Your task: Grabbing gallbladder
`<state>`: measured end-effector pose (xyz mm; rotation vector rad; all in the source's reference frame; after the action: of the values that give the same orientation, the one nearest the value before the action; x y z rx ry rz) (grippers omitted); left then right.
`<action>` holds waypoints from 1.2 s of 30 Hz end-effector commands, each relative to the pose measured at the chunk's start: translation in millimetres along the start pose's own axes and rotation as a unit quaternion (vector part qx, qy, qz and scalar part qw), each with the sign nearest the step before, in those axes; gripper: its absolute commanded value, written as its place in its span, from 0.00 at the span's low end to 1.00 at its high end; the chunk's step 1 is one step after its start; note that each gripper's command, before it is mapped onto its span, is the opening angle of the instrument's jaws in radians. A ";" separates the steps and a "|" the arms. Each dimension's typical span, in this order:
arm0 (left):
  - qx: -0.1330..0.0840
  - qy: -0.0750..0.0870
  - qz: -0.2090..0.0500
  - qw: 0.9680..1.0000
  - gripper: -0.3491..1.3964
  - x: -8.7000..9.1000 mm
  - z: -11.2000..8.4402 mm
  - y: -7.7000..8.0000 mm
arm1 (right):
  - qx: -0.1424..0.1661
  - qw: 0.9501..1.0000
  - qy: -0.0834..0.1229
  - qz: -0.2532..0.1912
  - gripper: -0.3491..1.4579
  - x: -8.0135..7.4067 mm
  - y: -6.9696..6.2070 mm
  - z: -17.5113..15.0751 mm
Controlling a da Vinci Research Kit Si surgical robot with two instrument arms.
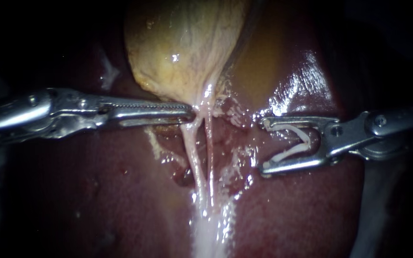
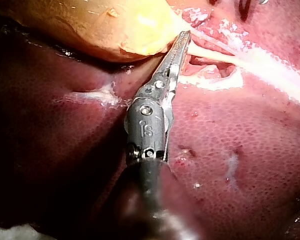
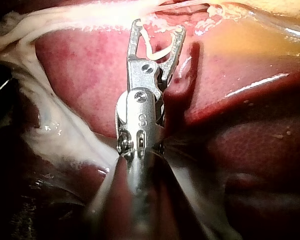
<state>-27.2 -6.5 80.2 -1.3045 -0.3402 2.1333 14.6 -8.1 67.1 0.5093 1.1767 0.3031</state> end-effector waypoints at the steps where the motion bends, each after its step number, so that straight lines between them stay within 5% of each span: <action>1: -0.001 -0.001 -0.002 1.000 0.00 0.1 -0.1 0.0 | 0.000 1.000 0.000 0.000 0.47 0.0 0.0 0.0; 20: -0.010 -0.005 -0.020 1.000 0.00 3.7 -5.4 2.4 | 0.000 1.000 0.000 0.000 0.47 0.0 0.0 0.0; 36: -0.010 -0.005 -0.023 1.000 0.00 4.7 -6.2 3.2 | 0.000 1.000 0.000 0.000 0.47 0.0 0.0 0.0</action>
<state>-24.6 -6.6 72.3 -1.2854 -0.3921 2.1037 14.6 -8.1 67.2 0.5092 1.1766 0.3034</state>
